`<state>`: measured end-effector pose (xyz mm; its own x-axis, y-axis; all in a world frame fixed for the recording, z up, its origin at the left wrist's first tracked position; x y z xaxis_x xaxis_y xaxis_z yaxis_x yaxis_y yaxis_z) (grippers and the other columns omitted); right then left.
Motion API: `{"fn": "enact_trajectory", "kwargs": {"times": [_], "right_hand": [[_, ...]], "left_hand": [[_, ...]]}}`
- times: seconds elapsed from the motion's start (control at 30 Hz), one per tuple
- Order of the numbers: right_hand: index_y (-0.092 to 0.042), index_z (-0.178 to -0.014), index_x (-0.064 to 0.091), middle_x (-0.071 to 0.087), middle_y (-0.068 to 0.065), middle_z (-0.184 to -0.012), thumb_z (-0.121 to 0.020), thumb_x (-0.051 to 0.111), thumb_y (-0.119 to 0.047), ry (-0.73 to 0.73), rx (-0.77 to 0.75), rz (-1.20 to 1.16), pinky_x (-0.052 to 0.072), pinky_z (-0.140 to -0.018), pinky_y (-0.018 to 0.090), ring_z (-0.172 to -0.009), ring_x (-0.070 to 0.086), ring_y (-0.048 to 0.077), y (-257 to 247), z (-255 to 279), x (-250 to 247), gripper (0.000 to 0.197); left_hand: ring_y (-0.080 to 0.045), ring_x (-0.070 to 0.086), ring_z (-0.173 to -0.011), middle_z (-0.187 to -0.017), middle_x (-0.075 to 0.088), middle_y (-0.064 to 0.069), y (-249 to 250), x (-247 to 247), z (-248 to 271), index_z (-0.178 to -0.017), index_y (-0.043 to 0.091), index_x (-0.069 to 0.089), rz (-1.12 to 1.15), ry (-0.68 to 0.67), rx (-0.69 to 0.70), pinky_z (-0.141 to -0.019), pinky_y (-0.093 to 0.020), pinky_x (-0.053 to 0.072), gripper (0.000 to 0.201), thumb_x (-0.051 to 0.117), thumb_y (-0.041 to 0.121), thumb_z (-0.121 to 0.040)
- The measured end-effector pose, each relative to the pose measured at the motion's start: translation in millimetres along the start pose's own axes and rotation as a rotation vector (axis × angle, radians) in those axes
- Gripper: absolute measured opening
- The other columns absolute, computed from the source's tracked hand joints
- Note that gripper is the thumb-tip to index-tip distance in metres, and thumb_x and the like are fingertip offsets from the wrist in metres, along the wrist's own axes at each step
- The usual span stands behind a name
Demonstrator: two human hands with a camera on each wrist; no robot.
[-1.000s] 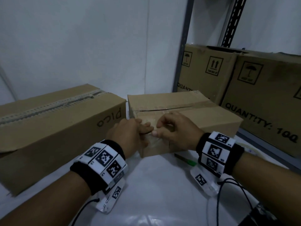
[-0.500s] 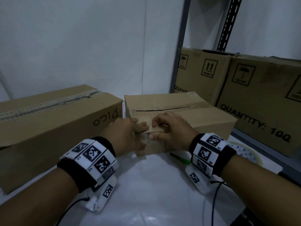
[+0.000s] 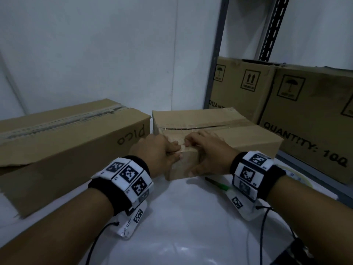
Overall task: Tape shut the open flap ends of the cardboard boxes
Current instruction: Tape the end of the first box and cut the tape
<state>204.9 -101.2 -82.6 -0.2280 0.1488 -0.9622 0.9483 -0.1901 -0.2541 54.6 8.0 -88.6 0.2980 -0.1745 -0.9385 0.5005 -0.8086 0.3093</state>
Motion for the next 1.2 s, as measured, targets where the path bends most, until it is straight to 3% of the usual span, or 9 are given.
{"fn": "enact_trajectory", "kwargs": {"times": [0.2, 0.4, 0.63, 0.87, 1.03, 1.2], "right_hand": [[-0.045, -0.100, 0.045, 0.046, -0.011, -0.107, -0.069, 0.058, -0.062, 0.012, -0.019, -0.095, 0.041, -0.096, 0.052, -0.106, 0.045, 0.018, 6.3, 1.4, -1.5, 0.038], [-0.035, -0.106, 0.046, 0.046, -0.008, -0.112, -0.081, 0.062, -0.052, 0.094, -0.008, -0.007, 0.035, -0.092, 0.043, -0.109, 0.043, 0.023, 0.4, 2.3, 6.0, 0.034], [-0.032, -0.114, 0.039, 0.041, -0.004, -0.121, -0.079, 0.068, -0.041, 0.125, -0.046, 0.170, 0.032, -0.083, 0.039, -0.106, 0.039, 0.024, -6.4, 5.9, 10.1, 0.046], [-0.031, -0.112, 0.038, 0.038, -0.007, -0.113, -0.076, 0.069, -0.050, 0.117, -0.023, 0.169, 0.028, -0.079, 0.038, -0.095, 0.029, 0.017, -11.5, 6.9, 8.7, 0.051], [-0.032, -0.114, 0.039, 0.040, -0.005, -0.121, -0.083, 0.064, -0.038, 0.100, -0.042, 0.157, 0.029, -0.079, 0.038, -0.104, 0.039, 0.025, -8.0, 7.3, 8.5, 0.040], [-0.032, -0.120, 0.039, 0.038, -0.004, -0.127, -0.085, 0.063, -0.026, 0.047, -0.055, 0.109, 0.027, -0.082, 0.036, -0.112, 0.037, 0.026, -2.9, 7.3, 3.7, 0.043]], "left_hand": [[-0.030, 0.056, -0.119, -0.133, 0.059, -0.002, 7.0, -1.6, 0.9, -0.121, 0.047, 0.056, -0.127, -0.027, -0.024, -0.096, -0.046, 0.048, 0.045, 0.065, 0.049, -0.076], [-0.033, 0.056, -0.115, -0.133, 0.056, -0.004, 10.1, -2.3, 4.9, -0.125, 0.048, 0.047, -0.256, -0.045, -0.013, -0.090, -0.043, 0.050, 0.053, 0.065, 0.049, -0.076], [-0.033, 0.056, -0.116, -0.134, 0.055, -0.003, 12.3, -4.5, 7.2, -0.126, 0.050, 0.046, -0.271, -0.039, 0.004, -0.093, -0.045, 0.050, 0.051, 0.064, 0.046, -0.079], [-0.031, 0.053, -0.120, -0.137, 0.054, -0.003, 13.8, -9.2, 9.3, -0.128, 0.049, 0.047, -0.244, -0.069, 0.027, -0.095, -0.044, 0.049, 0.050, 0.062, 0.043, -0.081], [-0.031, 0.051, -0.123, -0.139, 0.052, -0.003, 14.5, -10.9, 10.4, -0.131, 0.046, 0.047, -0.238, -0.087, 0.029, -0.098, -0.044, 0.046, 0.050, 0.061, 0.043, -0.083], [-0.031, 0.051, -0.123, -0.140, 0.051, -0.002, 12.0, -9.8, 10.6, -0.131, 0.047, 0.046, -0.218, -0.087, 0.029, -0.099, -0.044, 0.046, 0.048, 0.057, 0.044, -0.085]]}}
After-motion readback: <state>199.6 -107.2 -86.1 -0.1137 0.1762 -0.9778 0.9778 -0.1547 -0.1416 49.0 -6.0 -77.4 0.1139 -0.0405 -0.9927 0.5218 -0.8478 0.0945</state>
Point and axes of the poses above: each hand's wrist, its own z-axis away from the middle knuckle, its own x-axis out of the palm, y = z × x, the point moved 1 cm from there along -z, towards the middle knuckle
